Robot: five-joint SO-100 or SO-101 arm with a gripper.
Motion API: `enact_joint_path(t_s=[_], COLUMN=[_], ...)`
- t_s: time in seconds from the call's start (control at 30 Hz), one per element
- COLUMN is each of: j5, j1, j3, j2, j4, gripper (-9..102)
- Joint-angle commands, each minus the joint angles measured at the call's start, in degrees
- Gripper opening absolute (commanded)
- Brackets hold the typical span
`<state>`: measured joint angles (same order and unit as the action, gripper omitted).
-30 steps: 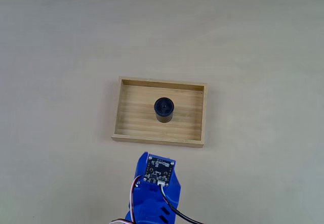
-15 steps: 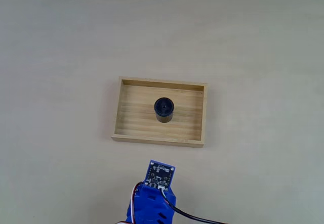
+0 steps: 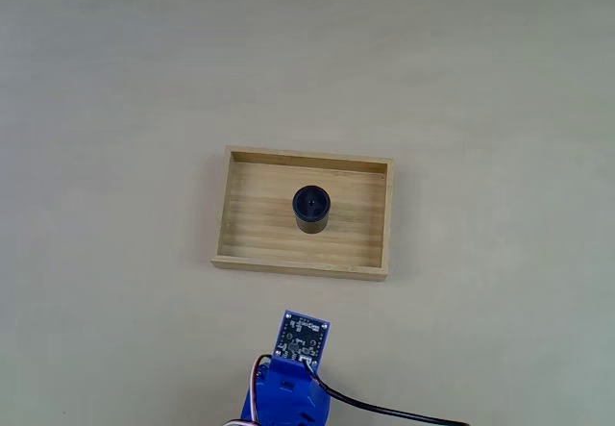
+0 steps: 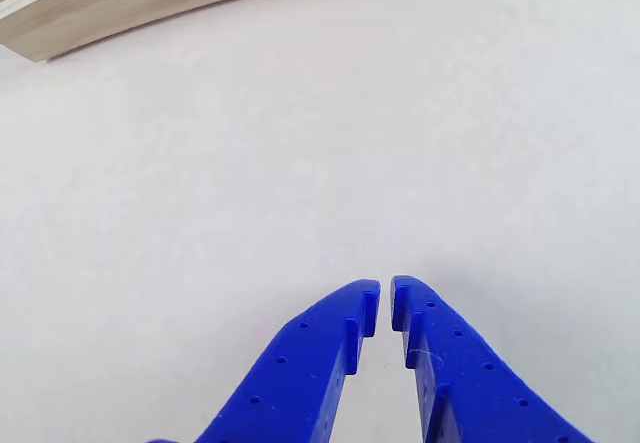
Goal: Place the black cylinder in the wooden box then return to rest.
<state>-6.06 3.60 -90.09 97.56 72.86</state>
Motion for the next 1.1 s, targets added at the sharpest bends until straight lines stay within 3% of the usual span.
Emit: enact_joint_path(t_s=[0.0, 1.07], j5=[0.79, 0.53], j1=[-0.09, 0.18], j3=[-1.23, -2.11], j2=[1.14, 1.23], j4=[2.11, 5.01], gripper=[0, 0])
